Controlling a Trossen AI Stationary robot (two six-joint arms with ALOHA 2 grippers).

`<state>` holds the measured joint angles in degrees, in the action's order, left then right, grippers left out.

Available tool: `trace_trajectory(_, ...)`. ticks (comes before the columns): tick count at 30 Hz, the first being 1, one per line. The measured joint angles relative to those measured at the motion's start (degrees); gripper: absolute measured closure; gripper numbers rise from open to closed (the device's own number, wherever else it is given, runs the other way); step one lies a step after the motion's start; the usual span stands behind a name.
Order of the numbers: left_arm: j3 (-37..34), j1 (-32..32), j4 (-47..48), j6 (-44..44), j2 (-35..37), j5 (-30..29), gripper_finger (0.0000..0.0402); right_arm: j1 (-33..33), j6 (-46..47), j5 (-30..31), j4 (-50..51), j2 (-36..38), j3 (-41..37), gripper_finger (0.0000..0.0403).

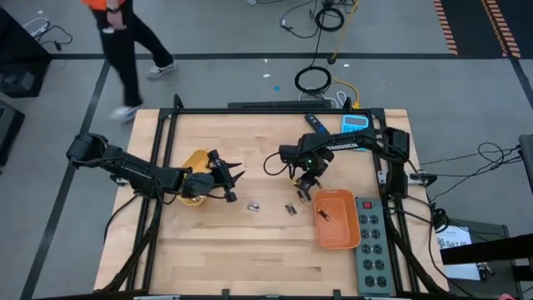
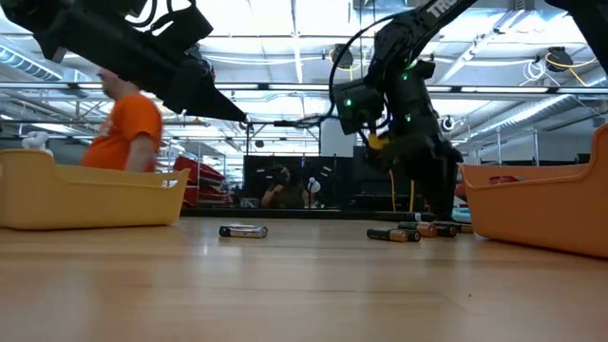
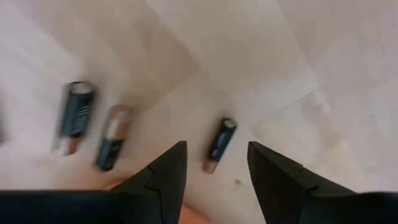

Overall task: Sort batteries
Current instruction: Put the black battery into the orange bin

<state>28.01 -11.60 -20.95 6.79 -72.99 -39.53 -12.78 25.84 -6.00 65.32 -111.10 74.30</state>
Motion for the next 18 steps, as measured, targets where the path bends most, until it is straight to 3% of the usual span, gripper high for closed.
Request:
trace_trajectory(12,0.0,0.0,0.4,0.0,0.0,0.5,0.0263,0.6,-3.2,1.2,-0.7,-4.7,0.1,0.0253)
trace_trajectory(18,0.0,0.0,0.5,0.0,0.0,0.5,0.0263,0.6,-5.2,-0.3,-1.9,-4.9,0.1,0.0344)
